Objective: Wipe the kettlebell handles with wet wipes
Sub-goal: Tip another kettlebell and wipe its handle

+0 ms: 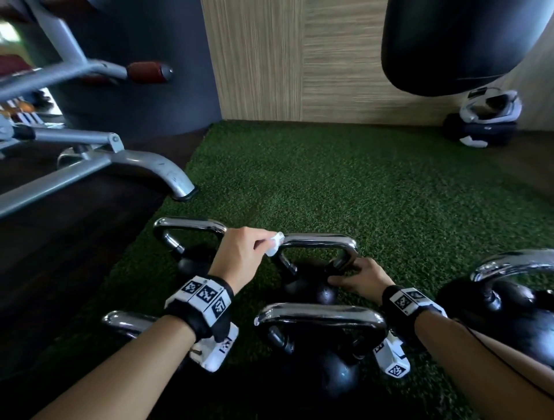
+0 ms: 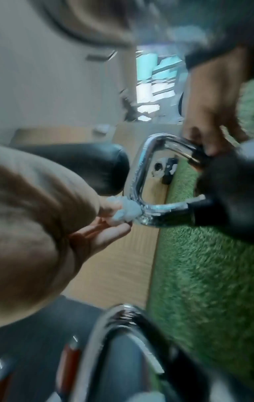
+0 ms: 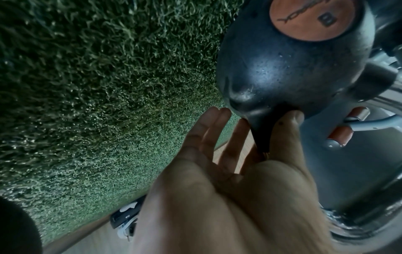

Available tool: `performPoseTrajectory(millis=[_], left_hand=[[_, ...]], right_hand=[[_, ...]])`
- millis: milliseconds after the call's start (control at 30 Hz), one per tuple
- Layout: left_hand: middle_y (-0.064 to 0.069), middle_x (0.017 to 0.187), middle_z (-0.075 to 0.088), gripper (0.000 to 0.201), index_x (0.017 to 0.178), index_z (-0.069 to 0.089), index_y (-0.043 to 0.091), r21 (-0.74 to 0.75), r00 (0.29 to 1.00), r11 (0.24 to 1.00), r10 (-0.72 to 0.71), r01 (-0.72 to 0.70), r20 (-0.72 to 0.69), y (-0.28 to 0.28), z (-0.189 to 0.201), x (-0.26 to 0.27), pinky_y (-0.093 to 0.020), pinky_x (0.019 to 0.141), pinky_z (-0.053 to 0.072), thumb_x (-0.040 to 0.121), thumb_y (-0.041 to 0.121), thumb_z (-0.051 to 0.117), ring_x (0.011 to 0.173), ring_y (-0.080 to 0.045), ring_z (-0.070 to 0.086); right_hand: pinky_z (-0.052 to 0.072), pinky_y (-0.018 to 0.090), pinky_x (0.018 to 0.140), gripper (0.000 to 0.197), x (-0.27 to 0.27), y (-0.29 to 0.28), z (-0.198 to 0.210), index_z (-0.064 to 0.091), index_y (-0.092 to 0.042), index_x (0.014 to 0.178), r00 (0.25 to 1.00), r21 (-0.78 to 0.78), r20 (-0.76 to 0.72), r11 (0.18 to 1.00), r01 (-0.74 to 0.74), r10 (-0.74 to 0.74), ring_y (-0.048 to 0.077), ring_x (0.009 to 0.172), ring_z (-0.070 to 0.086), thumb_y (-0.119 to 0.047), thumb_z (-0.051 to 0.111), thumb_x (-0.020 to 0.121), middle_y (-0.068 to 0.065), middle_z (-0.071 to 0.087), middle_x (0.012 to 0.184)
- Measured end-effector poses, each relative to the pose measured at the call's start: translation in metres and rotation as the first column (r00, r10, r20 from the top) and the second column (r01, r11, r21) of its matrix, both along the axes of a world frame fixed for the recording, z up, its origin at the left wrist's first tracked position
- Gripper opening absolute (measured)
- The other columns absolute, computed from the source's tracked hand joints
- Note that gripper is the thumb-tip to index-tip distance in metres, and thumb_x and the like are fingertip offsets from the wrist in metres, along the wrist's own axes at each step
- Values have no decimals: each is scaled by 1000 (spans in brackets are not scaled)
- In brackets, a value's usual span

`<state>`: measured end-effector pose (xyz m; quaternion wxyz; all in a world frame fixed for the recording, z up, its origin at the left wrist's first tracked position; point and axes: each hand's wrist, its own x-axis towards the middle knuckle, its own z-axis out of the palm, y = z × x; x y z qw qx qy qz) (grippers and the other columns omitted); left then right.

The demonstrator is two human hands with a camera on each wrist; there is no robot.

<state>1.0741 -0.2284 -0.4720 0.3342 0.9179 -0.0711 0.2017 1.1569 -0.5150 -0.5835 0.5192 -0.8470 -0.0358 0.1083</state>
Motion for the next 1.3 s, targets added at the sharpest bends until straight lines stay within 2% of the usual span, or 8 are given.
performPoseTrajectory(millis=[200, 367, 500, 733, 867, 1033, 1167, 1300], left_hand=[[-8, 115, 77, 29, 123, 72, 2, -580, 952, 797, -22, -168, -307, 12, -29, 18, -22, 79, 62, 95, 10, 71, 98, -14, 75], [-8, 116, 75, 31, 125, 68, -1, -716, 952, 679, -80, -165, -294, 12, -46, 18, -23, 80, 62, 96, 6, 69, 104, -15, 73], [-9, 112, 76, 28, 123, 69, -2, -779, 940, 590, -95, -212, -328, 6, -67, 14, -24, 79, 63, 96, 3, 66, 96, -15, 75], [-8, 99, 80, 11, 95, 79, 13, -689, 881, 701, -194, -183, -432, -1, -78, 13, -25, 82, 62, 96, 10, 69, 93, -15, 76], [-6, 92, 81, 18, 95, 81, 8, -638, 900, 758, -176, -134, -398, 0, -76, 10, -28, 84, 62, 92, 24, 76, 94, -18, 78], [-5, 84, 80, 25, 92, 81, 11, -499, 911, 855, -81, -145, -404, -1, -78, 31, -37, 82, 65, 93, 35, 75, 86, -19, 79], [-11, 85, 80, 28, 84, 80, 6, -401, 895, 905, -55, -143, -444, -9, -67, 61, -39, 83, 65, 94, 32, 75, 87, -23, 79], [6, 79, 79, 25, 93, 81, 22, -115, 884, 991, 2, -62, -467, -29, -52, 91, -32, 73, 64, 90, 45, 74, 75, -14, 77]], right_hand=[[58, 40, 77, 33, -5, 2, 3, 83, -34, 89, 1000, 21, 13, 1000, -14, 14, 11, 69, 68, -40, 97, 60, -3, 81, 87], [62, 47, 79, 54, -6, 2, 2, 82, -30, 89, 999, 16, -38, 1000, 15, -14, 20, 80, 74, -59, 94, 44, 0, 81, 87], [62, 51, 82, 41, -5, 3, 0, 80, -24, 87, 998, 11, -56, 999, 30, -29, 23, 80, 74, -44, 98, 57, 4, 81, 86], [63, 48, 84, 66, 1, -2, -6, 80, -24, 92, 999, 27, -46, 1000, 11, -10, 23, 88, 77, -64, 93, 40, -1, 81, 90], [58, 31, 82, 33, -4, 0, 4, 81, -22, 87, 1000, 21, 20, 1000, -19, 19, 13, 86, 75, -30, 99, 61, -5, 80, 86], [57, 26, 66, 33, 4, -17, 13, 77, -17, 68, 987, -73, -8, 985, -159, 158, 2, 62, 70, 14, 85, 66, -5, 76, 67], [47, 9, 53, 38, 4, -21, 22, 72, -20, 63, 962, -191, -46, 943, -272, 269, -9, 52, 62, 13, 78, 80, -18, 69, 55], [61, 25, 76, 39, -3, -11, 29, 80, -29, 74, 932, -252, -52, 898, -361, 360, 6, 83, 77, 8, 75, 84, -12, 79, 79]])
